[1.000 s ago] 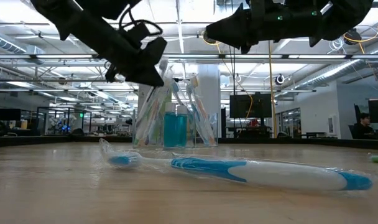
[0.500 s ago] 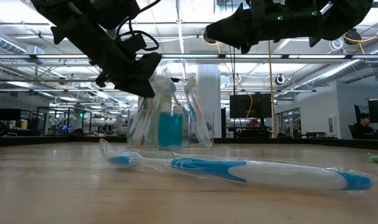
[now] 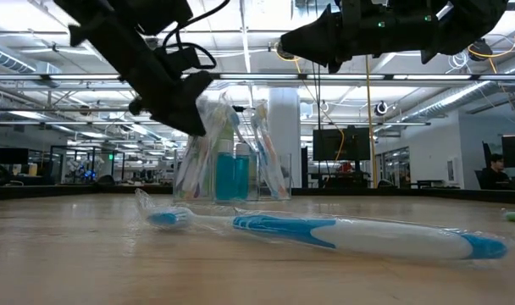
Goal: Pick & Place toothbrushing station
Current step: Put the left violet toothbrush into the left side of the transparent organizer, then put the violet toothbrush into the right side of the transparent organizer
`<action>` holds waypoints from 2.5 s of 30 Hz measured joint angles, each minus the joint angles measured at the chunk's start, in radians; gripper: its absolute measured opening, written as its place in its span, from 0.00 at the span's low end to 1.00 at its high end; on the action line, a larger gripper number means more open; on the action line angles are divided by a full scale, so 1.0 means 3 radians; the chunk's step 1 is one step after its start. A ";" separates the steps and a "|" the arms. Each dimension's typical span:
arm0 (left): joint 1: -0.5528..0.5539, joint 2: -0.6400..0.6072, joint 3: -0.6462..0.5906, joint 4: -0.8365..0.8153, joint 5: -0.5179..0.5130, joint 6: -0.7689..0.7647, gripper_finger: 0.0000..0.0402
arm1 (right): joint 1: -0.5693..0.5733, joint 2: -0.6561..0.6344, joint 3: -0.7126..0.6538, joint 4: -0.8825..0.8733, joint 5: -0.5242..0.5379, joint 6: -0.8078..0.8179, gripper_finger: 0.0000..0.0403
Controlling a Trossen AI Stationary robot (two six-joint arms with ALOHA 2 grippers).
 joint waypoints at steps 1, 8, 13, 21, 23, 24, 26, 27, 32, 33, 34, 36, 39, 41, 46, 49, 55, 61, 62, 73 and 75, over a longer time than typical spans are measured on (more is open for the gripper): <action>-0.0011 -0.0040 0.0049 -0.0190 0.0014 -0.0038 0.26 | 0.0000 0.0000 0.0000 -0.0004 0.0001 0.0001 0.32; -0.0032 -0.0285 0.0304 -0.0858 0.0289 -0.0450 0.26 | 0.0000 0.0001 0.0003 -0.0103 0.0000 0.0001 0.32; -0.0038 -0.0423 0.0303 -0.0964 0.0413 -0.0398 0.26 | 0.0023 0.0001 0.0003 -0.0173 0.0001 0.0093 0.32; -0.0032 -0.0749 0.0303 -0.0648 0.0277 0.0107 0.26 | 0.0375 0.0187 0.0028 -0.0152 -0.0004 -0.0034 0.32; -0.0031 -0.0868 0.0300 -0.0422 0.0221 0.0323 0.26 | 0.0481 0.0258 0.0103 -0.0101 -0.0002 -0.0110 0.32; -0.0031 -0.0917 0.0304 -0.0315 0.0220 0.0419 0.26 | 0.0529 0.0288 0.0130 -0.0101 0.0001 -0.0130 0.33; -0.0031 -0.1006 0.0304 -0.0182 0.0222 0.0607 0.26 | 0.0641 0.0359 0.0187 -0.0129 -0.0001 -0.0163 0.34; -0.0038 -0.1048 0.0304 -0.0145 0.0224 0.0692 0.26 | 0.0693 0.0392 0.0209 -0.0132 -0.0001 -0.0173 0.34; -0.0058 -0.1127 0.0304 -0.0113 0.0221 0.0994 0.26 | 0.0929 0.0471 0.0342 -0.0157 0.0160 -0.0044 0.40; -0.0052 -0.1125 0.0304 -0.0114 0.0220 0.1059 0.26 | 0.0974 0.0485 0.0376 -0.0244 0.0307 0.0060 0.41; -0.0052 -0.1125 0.0303 -0.0106 0.0213 0.1126 0.26 | 0.1019 0.0490 0.0415 -0.0399 0.0468 0.0161 0.41; -0.0043 -0.1129 0.0303 -0.0055 0.0171 0.1262 0.26 | 0.1108 0.0475 0.0496 -0.0877 0.0757 0.0364 0.42; -0.0006 -0.1115 0.0303 0.0009 0.0133 0.1479 0.26 | 0.1258 0.0384 0.0646 -0.1758 0.1024 0.0843 0.42; 0.0035 -0.1094 0.0303 0.0065 0.0132 0.1532 0.26 | 0.1339 0.0319 0.0773 -0.2316 0.1033 0.1335 0.42; 0.0084 -0.1096 0.0300 0.0205 0.0126 0.1519 0.26 | 0.1511 0.0086 0.1029 -0.3770 0.0647 0.2737 0.40; 0.0086 -0.1094 0.0300 0.0245 0.0128 0.1538 0.26 | 0.1603 -0.0063 0.1045 -0.4449 0.0288 0.3403 0.38; 0.0086 -0.1095 0.0300 0.0282 0.0128 0.1494 0.26 | 0.1985 -0.0232 0.0957 -0.5229 -0.0471 0.4804 0.35; 0.0086 -0.1095 0.0300 0.0286 0.0129 0.1449 0.26 | 0.2374 -0.0201 0.0949 -0.5708 -0.0972 0.6072 0.34; 0.0086 -0.1095 0.0300 0.0284 0.0128 0.1429 0.26 | 0.2413 -0.0186 0.0941 -0.5774 -0.0970 0.6191 0.34; 0.0090 -0.1095 0.0300 0.0255 0.0131 0.1449 0.26 | 0.2578 -0.0151 0.0221 -0.4590 -0.1049 0.6949 0.34; 0.0095 -0.1095 0.0300 0.0266 0.0130 0.1519 0.26 | 0.2616 -0.0123 0.0051 -0.4194 -0.1056 0.7108 0.34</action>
